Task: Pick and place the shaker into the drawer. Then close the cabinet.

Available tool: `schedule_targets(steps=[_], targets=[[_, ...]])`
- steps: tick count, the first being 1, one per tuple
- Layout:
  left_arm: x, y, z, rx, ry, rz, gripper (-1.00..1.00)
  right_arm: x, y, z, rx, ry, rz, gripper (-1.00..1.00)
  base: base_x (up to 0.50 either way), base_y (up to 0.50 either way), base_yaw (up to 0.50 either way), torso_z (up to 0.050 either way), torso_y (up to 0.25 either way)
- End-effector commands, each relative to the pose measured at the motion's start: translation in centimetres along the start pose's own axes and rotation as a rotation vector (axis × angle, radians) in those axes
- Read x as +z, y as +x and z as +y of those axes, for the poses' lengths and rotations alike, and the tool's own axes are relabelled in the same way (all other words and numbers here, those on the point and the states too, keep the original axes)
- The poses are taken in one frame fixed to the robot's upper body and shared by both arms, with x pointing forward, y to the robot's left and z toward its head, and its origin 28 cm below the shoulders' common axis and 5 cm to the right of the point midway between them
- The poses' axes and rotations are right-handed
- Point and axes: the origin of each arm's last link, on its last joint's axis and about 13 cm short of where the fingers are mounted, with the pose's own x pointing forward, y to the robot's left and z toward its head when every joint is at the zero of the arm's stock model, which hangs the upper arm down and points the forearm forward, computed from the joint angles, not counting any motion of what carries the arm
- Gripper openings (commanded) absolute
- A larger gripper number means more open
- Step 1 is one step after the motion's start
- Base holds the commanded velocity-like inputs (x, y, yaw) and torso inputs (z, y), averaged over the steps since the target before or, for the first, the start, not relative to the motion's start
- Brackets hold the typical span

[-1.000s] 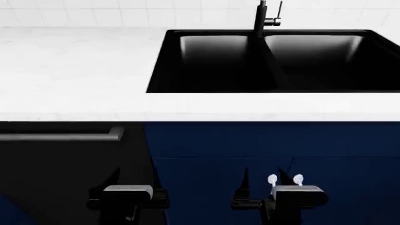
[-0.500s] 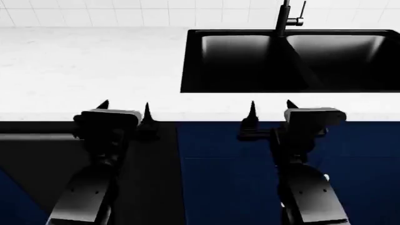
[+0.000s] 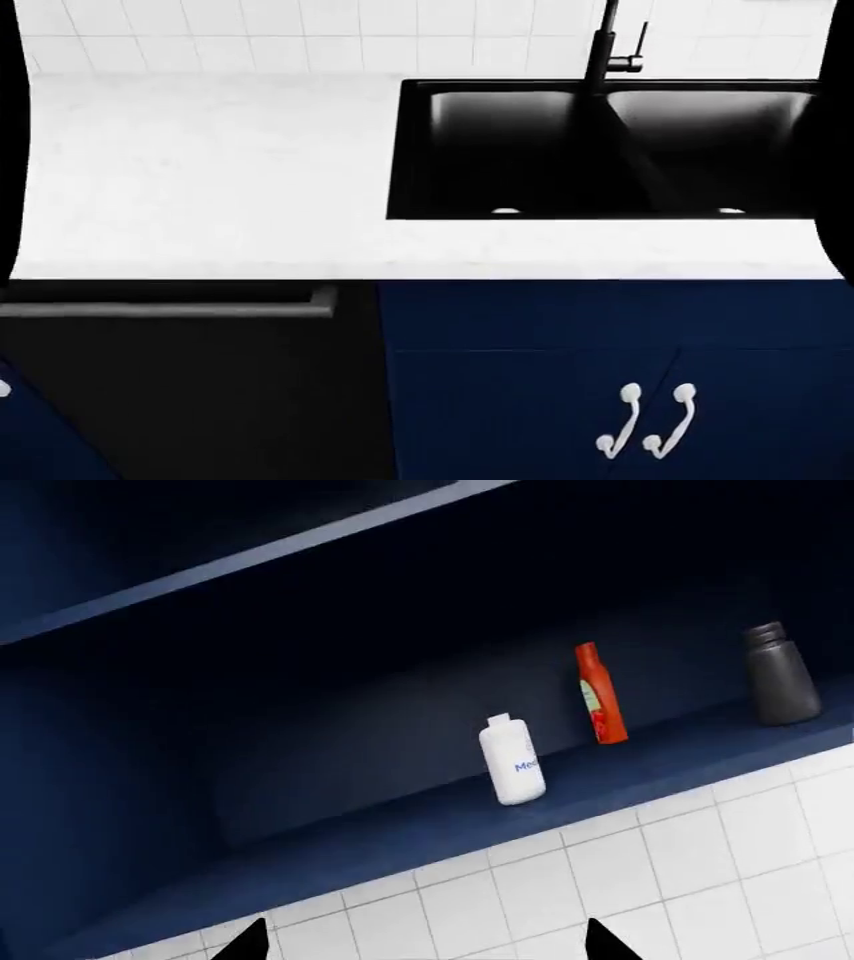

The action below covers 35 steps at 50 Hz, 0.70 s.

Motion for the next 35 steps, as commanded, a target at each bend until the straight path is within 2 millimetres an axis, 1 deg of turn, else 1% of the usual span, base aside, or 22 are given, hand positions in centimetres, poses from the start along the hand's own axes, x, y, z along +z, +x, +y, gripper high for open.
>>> schedule_targets(steps=[1,5,17,27,35], targets=[[3.0,-1.2,1.5,0.002,-0.042,0.053,1.0,5.0,-1.2,-0.1,0.038,-0.028,0.0,1.0,0.05,0.0,0.0,0.05,0.014],[2.6,-1.1,1.2,-0.009,-0.059,0.07,1.0,4.8,-1.1,0.0,0.048,-0.038,0.008,1.0,0.43,-0.05,0.0,0.0,0.0],[2.2,-0.8,1.1,-0.029,-0.065,0.056,1.0,4.6,-0.9,0.2,0.061,-0.053,0.004,1.0,0.5,-0.07,0.0,0.0,0.0],[1.5,-0.6,0.8,-0.037,-0.083,0.069,1.0,4.2,-0.7,0.0,0.055,-0.058,0.011,1.0,0.5,-0.07,0.0,0.0,0.0],[1.9,-0.6,0.7,-0.049,-0.096,0.047,1.0,4.0,-0.7,0.0,0.062,-0.063,0.021,1.0,0.5,-0.07,0.0,0.0,0.0]])
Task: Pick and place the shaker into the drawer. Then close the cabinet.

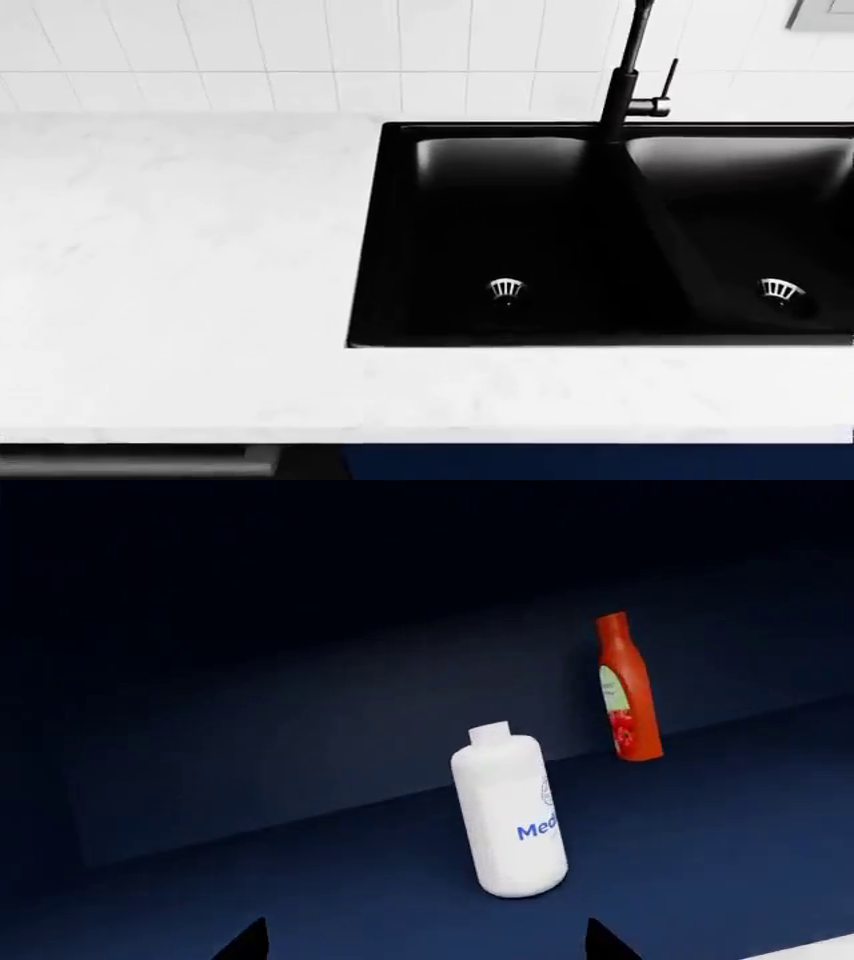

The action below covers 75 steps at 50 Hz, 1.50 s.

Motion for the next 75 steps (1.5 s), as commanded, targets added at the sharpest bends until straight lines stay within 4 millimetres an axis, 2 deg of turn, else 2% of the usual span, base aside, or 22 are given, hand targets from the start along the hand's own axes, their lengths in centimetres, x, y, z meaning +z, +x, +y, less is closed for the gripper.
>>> schedule_targets(steps=[1,9,18,40,48,55,56,63,69,75], targets=[[0.3,0.0,-0.1,-0.016,-0.015,-0.019,1.0,-0.2,0.1,-0.1,0.006,-0.008,0.012,1.0,0.5,-0.07,0.0,0.0,0.0],[1.9,-0.5,-0.1,-0.007,-0.054,-0.087,1.0,-0.3,0.1,-0.1,0.012,-0.018,0.018,1.0,0.5,-0.07,0.0,0.0,0.002],[1.6,-0.3,-0.3,-0.015,-0.077,-0.085,1.0,-0.6,0.2,0.0,0.016,-0.019,0.025,1.0,0.5,-0.05,0.0,0.0,0.0],[0.6,0.1,-0.7,-0.053,-0.101,-0.061,1.0,-1.2,0.4,0.0,0.026,-0.013,0.046,1.0,0.0,0.0,0.0,0.0,0.0],[0.4,0.2,-0.8,-0.075,-0.107,-0.057,1.0,-1.2,0.4,0.0,0.033,-0.011,0.049,1.0,0.33,-0.01,0.0,0.0,0.0],[0.5,0.1,-1.0,-0.136,-0.183,-0.058,1.0,-1.2,0.4,0.1,0.026,-0.004,0.046,1.0,0.0,0.0,0.0,0.0,0.0],[0.4,0.1,-0.9,-0.128,-0.186,-0.047,-1.0,-1.2,0.4,0.0,0.022,-0.005,0.045,1.0,0.0,0.0,0.0,0.0,0.0],[0.3,0.0,-0.7,-0.106,-0.184,-0.028,-1.0,-1.2,0.4,-0.1,0.006,-0.006,0.047,1.0,0.0,0.0,0.0,-0.002,0.0],[5.4,-1.6,0.0,-0.039,-0.158,-0.278,-1.0,-1.3,0.4,-0.2,0.007,-0.007,0.056,1.0,0.0,0.0,0.0,0.0,0.0],[8.7,-3.1,0.7,0.052,-0.093,-0.505,-1.0,-1.5,0.4,-0.1,0.017,0.002,0.074,1.0,0.0,0.0,0.0,0.0,0.0]])
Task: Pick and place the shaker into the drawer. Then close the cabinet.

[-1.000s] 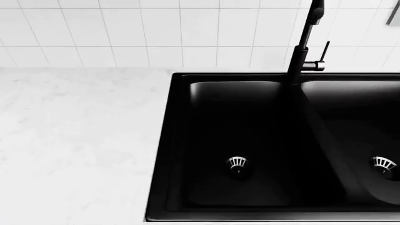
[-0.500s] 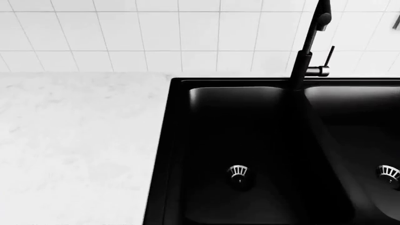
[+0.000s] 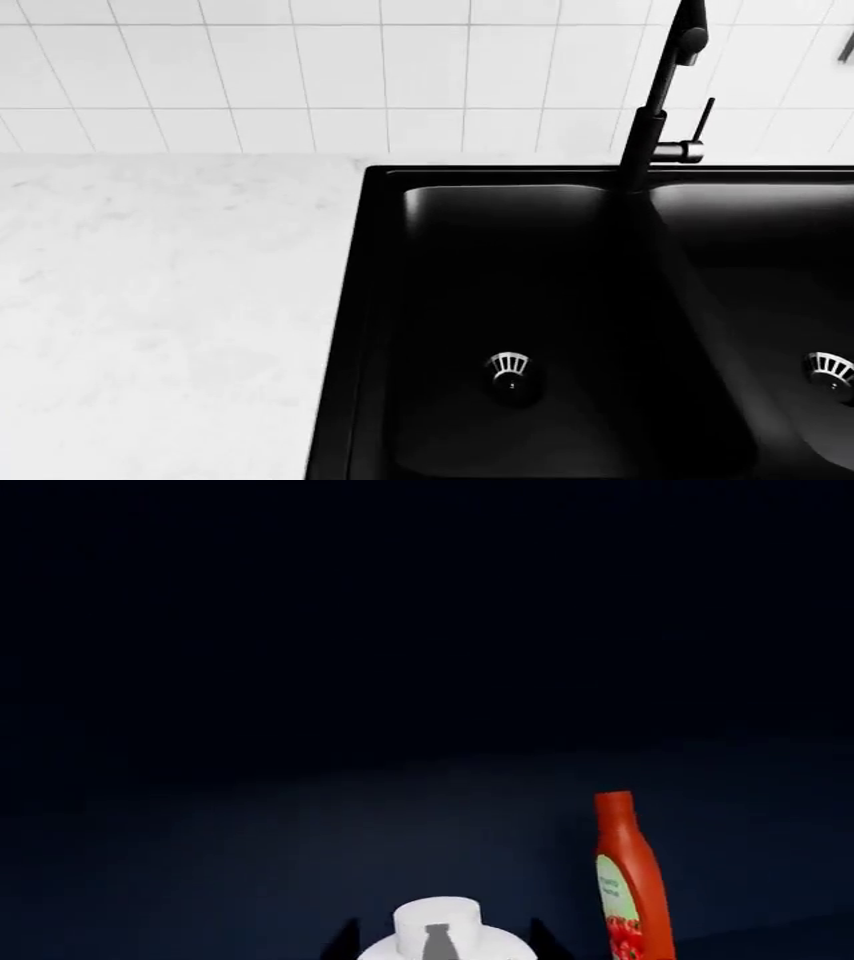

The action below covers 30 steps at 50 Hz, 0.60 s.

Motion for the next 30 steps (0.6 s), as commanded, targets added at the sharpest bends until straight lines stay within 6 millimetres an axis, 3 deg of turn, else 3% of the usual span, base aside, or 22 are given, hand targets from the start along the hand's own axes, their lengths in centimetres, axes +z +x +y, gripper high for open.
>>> schedule_targets(steps=[1,11,20,26,30], targets=[[5.1,-1.0,0.0,0.076,0.059,-0.291,-1.0,-0.2,0.0,0.1,0.008,0.011,0.022,1.0,0.0,0.0,0.0,0.0,0.0],[6.4,-1.3,0.1,0.153,0.098,-0.425,-1.0,-0.5,0.1,0.1,0.018,0.014,0.038,1.0,0.0,0.0,0.0,0.0,0.0],[5.8,-1.1,0.4,0.157,0.106,-0.405,-1.0,-0.9,0.2,0.2,0.021,0.017,0.044,1.0,0.0,0.0,0.0,0.0,0.0],[3.2,-0.1,1.2,0.163,0.138,-0.311,-1.0,-2.2,0.6,0.5,0.037,0.029,0.065,1.0,0.0,0.0,0.0,0.0,0.0],[-0.6,0.8,1.1,0.105,0.113,-0.286,-1.0,-4.1,1.1,0.5,0.038,0.038,0.103,1.0,0.0,0.0,0.0,0.0,0.0]])
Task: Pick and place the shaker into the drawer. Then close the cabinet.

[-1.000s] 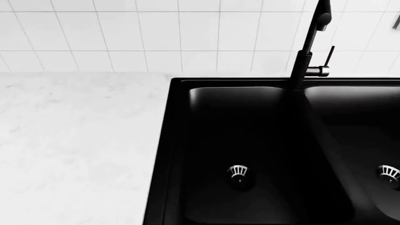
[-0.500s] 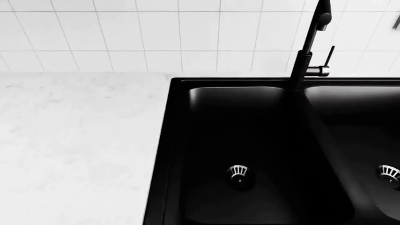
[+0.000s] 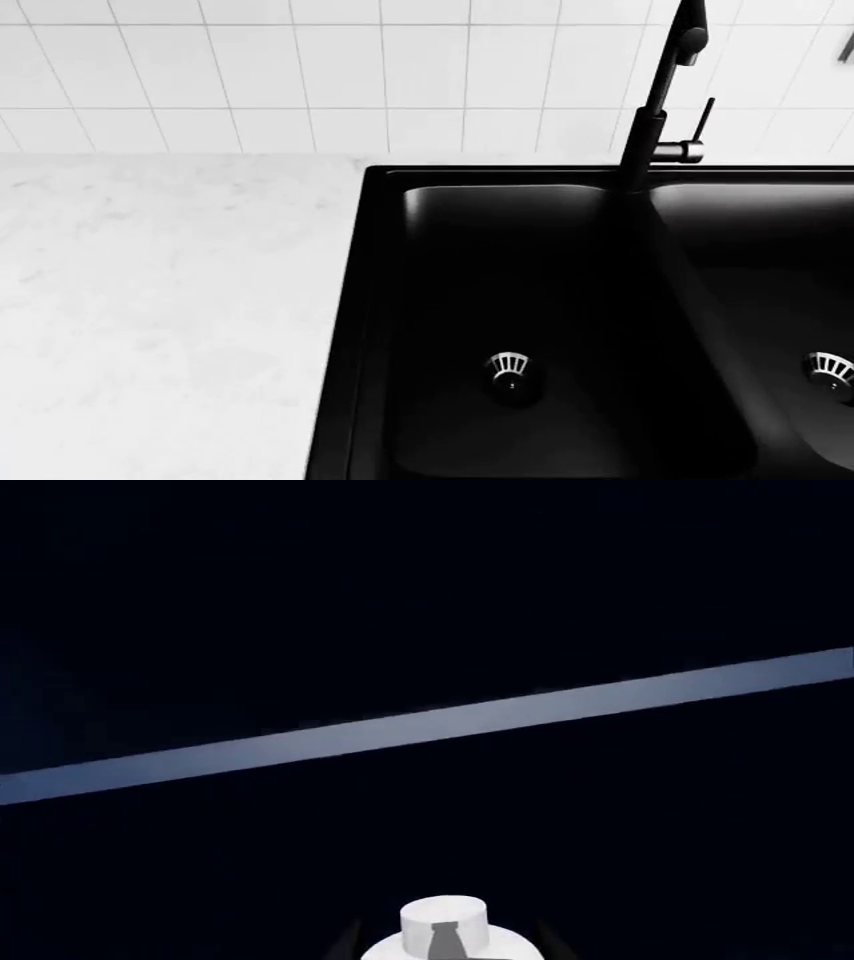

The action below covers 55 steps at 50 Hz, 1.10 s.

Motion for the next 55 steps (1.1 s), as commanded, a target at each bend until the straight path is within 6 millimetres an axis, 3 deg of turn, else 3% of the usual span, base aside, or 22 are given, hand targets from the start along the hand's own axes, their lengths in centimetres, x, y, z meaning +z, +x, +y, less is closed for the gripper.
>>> schedule_targets(steps=[1,12,27,28,34,37,41,46,51,55], targets=[[-5.0,-0.4,-0.3,-0.043,-0.031,0.045,-1.0,-2.8,0.9,0.1,0.011,0.019,0.057,1.0,0.0,0.0,0.0,0.0,0.0],[-1.8,-0.4,0.4,-0.037,-0.021,-0.078,-1.0,-3.9,1.3,0.5,0.025,0.032,0.079,1.0,0.0,0.0,0.0,0.0,0.0],[-1.1,-0.1,0.3,-0.041,-0.018,-0.089,-1.0,-3.7,1.2,0.5,0.046,0.036,0.083,1.0,0.17,0.0,0.0,-0.001,0.0],[-1.1,-0.1,0.3,-0.041,-0.018,-0.087,-1.0,-3.8,1.2,0.5,0.052,0.036,0.085,-1.0,0.0,0.0,0.0,0.0,0.0],[-1.1,0.0,0.2,-0.044,-0.022,-0.083,-1.0,-3.7,1.2,0.3,0.053,0.025,0.077,-1.0,0.0,0.0,0.0,-0.002,0.0],[-1.0,0.0,0.2,-0.05,-0.02,-0.083,-1.0,-2.7,1.0,0.2,0.045,0.041,0.019,-1.0,0.0,0.0,0.0,0.0,0.0],[-0.8,-0.2,0.2,-0.052,-0.023,-0.084,-1.0,2.2,-0.3,-0.4,0.046,0.102,-0.209,-1.0,0.0,0.0,0.0,0.0,0.0],[-0.7,-0.5,-0.1,-0.061,-0.038,-0.087,-1.0,7.3,-3.6,-0.7,0.051,0.19,-0.467,-1.0,0.0,0.0,0.0,0.0,0.0],[-0.7,-0.6,-0.3,-0.071,-0.045,-0.086,-1.0,9.6,-6.4,-1.0,0.066,0.316,-0.596,-1.0,0.0,0.0,0.0,0.0,0.0],[-0.7,-0.6,-0.5,-0.076,-0.049,-0.085,-1.0,9.8,-6.7,-1.1,0.067,0.353,-0.616,-1.0,0.0,0.0,0.0,0.0,0.0]])
